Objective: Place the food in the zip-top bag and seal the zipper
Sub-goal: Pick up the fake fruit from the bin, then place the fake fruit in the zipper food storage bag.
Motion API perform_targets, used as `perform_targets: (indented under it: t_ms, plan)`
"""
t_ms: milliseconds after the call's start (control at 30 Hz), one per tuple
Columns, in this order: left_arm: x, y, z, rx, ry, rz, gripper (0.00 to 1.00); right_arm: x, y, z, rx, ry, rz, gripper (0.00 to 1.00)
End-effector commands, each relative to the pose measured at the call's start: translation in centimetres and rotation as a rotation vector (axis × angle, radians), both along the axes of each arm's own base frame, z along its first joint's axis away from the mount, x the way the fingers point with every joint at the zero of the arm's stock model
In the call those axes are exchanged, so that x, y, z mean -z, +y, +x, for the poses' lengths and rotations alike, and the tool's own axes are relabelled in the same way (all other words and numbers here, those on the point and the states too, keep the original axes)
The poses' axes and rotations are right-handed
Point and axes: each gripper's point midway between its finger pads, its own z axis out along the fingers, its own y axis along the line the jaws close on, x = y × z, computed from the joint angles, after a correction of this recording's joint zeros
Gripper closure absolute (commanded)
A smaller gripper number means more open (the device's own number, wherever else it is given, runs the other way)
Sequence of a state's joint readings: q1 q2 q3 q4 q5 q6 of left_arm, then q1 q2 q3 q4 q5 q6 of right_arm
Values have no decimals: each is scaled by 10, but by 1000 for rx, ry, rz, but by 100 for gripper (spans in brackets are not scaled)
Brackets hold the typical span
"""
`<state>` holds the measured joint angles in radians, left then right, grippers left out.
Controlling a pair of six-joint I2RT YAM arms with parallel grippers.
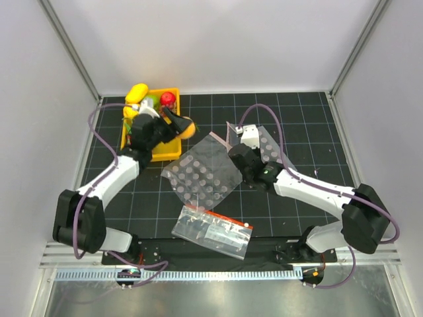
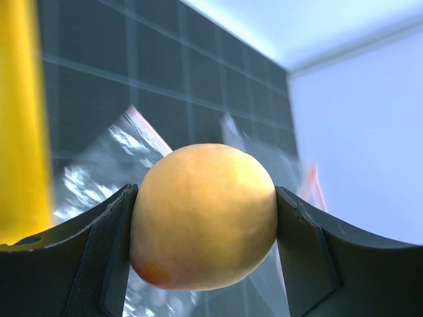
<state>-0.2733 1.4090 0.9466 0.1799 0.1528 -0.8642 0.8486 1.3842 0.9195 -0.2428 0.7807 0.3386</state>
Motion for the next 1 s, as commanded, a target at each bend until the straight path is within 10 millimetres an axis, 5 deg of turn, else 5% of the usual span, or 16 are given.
perform_targets:
  t_ms: [0, 100, 167, 233, 467, 733, 967]
  plan:
    - [-33, -47, -39, 145, -146, -221, 96, -26, 10, 1, -41, -63, 100, 99]
    - [-37, -72, -73, 240, -192, -286, 96, -29, 19, -3, -98, -54, 145, 99]
    - [-56, -83, -92, 303, -273, -321, 96, -29, 23, -4, -118, -52, 164, 99]
    - [-73, -86, -112, 353, -368, -341, 95, -25, 26, -4, -130, -39, 163, 99]
    - [-80, -95, -153, 450, -468, -305, 95, -16, 37, -4, -142, -16, 132, 99]
    - [-73, -108, -160, 498, -478, -297, 97, -12, 58, -12, -193, -11, 126, 99]
    - [-49, -107, -147, 435, -415, -280, 99, -18, 64, -17, -216, -31, 180, 99]
